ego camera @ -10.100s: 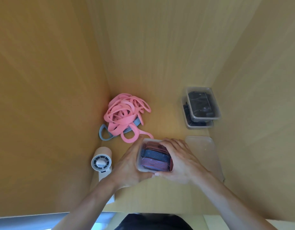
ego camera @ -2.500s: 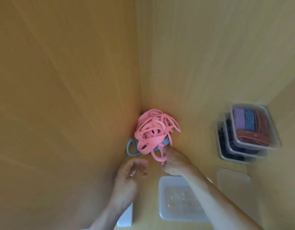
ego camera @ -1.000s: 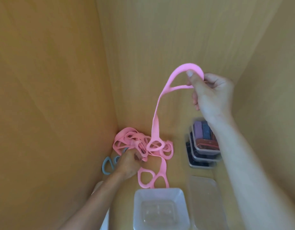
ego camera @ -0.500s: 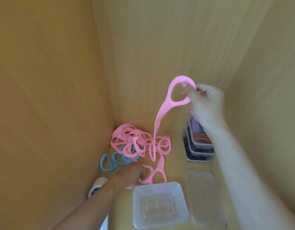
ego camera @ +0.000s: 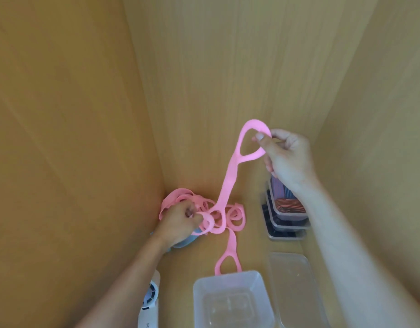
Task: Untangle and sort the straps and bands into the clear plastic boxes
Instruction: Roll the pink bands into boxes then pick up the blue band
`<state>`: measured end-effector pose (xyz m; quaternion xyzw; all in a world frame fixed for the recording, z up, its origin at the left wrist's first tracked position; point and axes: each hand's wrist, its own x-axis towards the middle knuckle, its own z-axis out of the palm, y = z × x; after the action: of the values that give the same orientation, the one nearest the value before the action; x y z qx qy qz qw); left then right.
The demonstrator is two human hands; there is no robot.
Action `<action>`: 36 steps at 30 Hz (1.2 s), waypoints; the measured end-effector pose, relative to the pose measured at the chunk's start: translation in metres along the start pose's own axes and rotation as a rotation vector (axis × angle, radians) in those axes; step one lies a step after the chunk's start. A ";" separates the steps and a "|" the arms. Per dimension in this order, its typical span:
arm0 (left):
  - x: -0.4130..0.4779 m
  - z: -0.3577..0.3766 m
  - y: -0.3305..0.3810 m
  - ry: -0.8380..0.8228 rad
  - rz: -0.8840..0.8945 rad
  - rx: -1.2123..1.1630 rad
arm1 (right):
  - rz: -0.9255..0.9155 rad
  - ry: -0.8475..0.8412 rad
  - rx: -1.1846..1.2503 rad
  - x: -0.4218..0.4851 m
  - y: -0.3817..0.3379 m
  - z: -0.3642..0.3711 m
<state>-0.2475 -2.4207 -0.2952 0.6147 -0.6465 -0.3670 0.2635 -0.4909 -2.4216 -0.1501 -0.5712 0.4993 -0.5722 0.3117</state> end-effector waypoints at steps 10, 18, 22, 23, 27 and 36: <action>0.005 -0.052 0.096 0.032 0.313 -0.206 | -0.148 0.011 -0.157 0.014 0.006 0.001; 0.015 -0.071 0.149 -0.015 0.480 -0.357 | -0.164 -0.067 -0.174 0.033 0.003 0.004; 0.015 -0.073 0.166 0.018 0.498 -0.436 | -0.117 -0.125 -0.034 0.031 -0.006 0.005; 0.015 -0.073 0.169 0.041 0.503 -0.456 | -0.096 -0.157 0.030 0.029 -0.010 0.005; 0.015 -0.072 0.182 0.065 0.480 -0.505 | -0.032 -0.211 0.244 0.022 -0.022 0.002; 0.013 -0.063 0.194 0.090 0.446 -0.592 | 0.005 -0.231 0.317 0.024 -0.023 -0.009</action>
<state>-0.3160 -2.4480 -0.1048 0.3715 -0.6182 -0.4441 0.5316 -0.4979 -2.4347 -0.1196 -0.5757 0.3653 -0.5733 0.4544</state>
